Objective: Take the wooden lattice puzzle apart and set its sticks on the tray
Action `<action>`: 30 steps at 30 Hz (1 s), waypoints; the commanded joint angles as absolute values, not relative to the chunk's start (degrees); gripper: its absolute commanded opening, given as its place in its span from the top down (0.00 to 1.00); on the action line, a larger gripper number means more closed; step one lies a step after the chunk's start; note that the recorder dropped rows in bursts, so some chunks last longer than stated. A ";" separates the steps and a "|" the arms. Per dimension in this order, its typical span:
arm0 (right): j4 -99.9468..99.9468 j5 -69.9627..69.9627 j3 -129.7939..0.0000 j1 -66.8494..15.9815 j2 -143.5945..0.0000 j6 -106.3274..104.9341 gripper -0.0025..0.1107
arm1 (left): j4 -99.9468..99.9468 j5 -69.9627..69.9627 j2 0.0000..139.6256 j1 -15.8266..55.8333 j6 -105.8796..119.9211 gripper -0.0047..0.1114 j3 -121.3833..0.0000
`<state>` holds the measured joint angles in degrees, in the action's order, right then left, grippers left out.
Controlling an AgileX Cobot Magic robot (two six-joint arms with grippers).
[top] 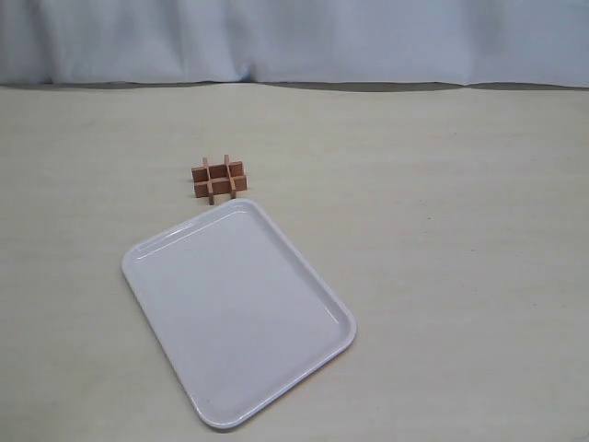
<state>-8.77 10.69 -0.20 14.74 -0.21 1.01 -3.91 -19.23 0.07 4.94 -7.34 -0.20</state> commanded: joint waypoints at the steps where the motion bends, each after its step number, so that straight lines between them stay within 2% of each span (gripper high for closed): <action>1: -8.54 24.36 0.00 15.20 0.00 19.84 0.94 | -3.97 -18.51 0.00 5.38 -7.58 0.96 0.00; 3: -8.54 23.86 0.00 15.20 0.00 30.21 0.94 | -3.97 -18.51 0.00 5.38 -7.58 0.96 0.00; 5: -4.74 17.34 0.00 15.20 0.00 43.45 0.94 | -3.97 -18.51 0.00 5.38 -7.58 0.96 0.00; 10: -2.04 21.48 -1.44 15.20 -3.16 43.32 0.94 | -3.97 -18.51 0.00 5.38 -7.58 0.96 0.00; 15: 7.13 18.74 -14.60 15.20 -21.31 42.60 0.94 | -3.97 -18.51 0.00 5.38 -7.58 0.96 0.00; 20: 20.72 2.19 -30.02 14.16 -41.12 43.28 0.94 | -3.85 -18.39 0.00 5.38 -7.58 0.96 0.00; 22: 21.89 -3.15 -35.06 11.11 -46.96 42.37 0.94 | -3.85 -18.39 0.00 5.38 -7.58 0.96 0.00; 24: 21.92 -2.58 -37.75 6.78 -51.34 40.54 0.94 | -3.85 -18.39 0.00 5.38 -7.58 0.96 0.00; 30: 21.92 -8.15 -49.42 -10.98 -70.28 37.64 0.94 | -3.85 -18.39 0.00 5.38 -7.58 0.96 0.00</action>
